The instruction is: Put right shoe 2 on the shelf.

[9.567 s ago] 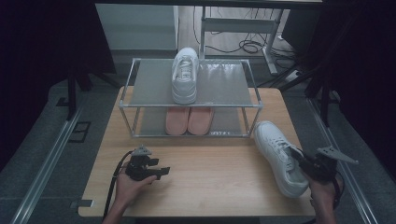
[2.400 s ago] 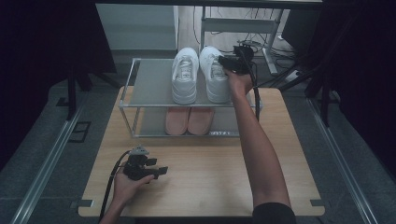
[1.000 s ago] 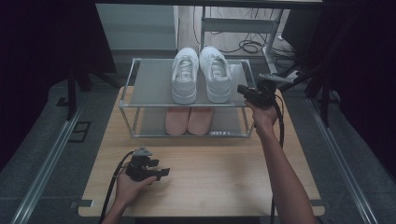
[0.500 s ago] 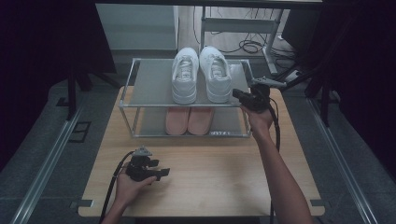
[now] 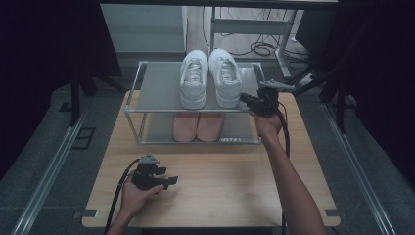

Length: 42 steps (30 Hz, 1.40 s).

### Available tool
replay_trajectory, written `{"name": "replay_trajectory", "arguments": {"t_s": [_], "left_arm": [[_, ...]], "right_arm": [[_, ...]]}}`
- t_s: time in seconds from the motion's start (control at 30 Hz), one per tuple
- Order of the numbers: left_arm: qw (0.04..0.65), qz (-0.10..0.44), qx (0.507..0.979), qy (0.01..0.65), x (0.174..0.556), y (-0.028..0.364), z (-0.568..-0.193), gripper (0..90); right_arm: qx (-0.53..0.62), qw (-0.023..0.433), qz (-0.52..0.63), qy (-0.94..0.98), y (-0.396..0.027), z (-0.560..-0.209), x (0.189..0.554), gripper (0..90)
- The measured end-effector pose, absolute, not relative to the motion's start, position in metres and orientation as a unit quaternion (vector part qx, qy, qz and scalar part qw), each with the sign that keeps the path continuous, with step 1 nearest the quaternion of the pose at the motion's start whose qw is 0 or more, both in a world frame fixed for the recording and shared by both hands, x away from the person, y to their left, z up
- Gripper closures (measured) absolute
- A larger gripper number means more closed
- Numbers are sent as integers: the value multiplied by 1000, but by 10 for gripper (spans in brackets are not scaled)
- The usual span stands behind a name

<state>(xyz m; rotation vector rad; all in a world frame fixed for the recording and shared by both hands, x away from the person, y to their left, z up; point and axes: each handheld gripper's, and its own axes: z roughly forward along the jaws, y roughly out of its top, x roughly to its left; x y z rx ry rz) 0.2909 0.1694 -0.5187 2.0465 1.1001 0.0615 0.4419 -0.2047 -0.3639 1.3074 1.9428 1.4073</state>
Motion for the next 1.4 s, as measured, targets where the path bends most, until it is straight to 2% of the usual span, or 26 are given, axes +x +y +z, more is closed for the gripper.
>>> {"name": "replay_trajectory", "arguments": {"t_s": [0.57, 0.77, 1.4], "left_arm": [[397, 26, 810, 431, 291, 169, -518, 329], [399, 26, 807, 435, 291, 170, -518, 329], [400, 26, 806, 435, 291, 171, -517, 329]], "right_arm": [[445, 180, 525, 703, -188, -364, 434, 896], [450, 193, 515, 704, -193, -364, 436, 895], [443, 177, 515, 712, -174, -366, 439, 896]]}}
